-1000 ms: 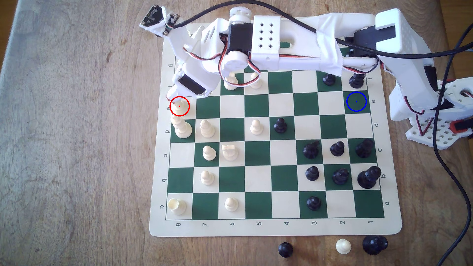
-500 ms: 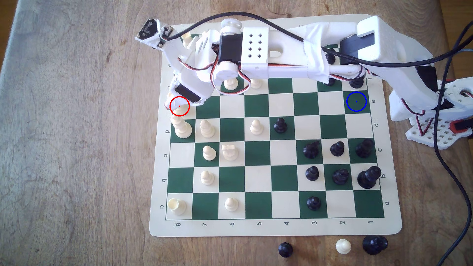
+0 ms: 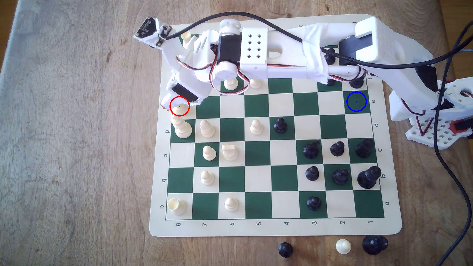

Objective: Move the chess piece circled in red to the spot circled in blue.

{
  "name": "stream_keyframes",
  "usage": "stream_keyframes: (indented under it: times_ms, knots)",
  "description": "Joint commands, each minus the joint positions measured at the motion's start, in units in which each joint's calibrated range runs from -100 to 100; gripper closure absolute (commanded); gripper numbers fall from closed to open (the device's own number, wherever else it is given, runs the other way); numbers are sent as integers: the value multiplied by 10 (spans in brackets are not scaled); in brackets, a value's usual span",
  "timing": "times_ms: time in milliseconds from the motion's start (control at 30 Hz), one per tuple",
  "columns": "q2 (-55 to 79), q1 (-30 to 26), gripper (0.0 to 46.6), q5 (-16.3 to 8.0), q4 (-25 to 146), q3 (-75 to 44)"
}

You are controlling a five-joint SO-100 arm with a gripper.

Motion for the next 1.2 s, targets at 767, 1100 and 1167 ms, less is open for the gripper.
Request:
stream_keyframes:
  times_ms: [767,1100,1167]
  knots:
    - [-4,4,426,2,-15,-61]
    - [-80,14,464,3,-10,-39]
    - [-102,14,464,3,4,-35]
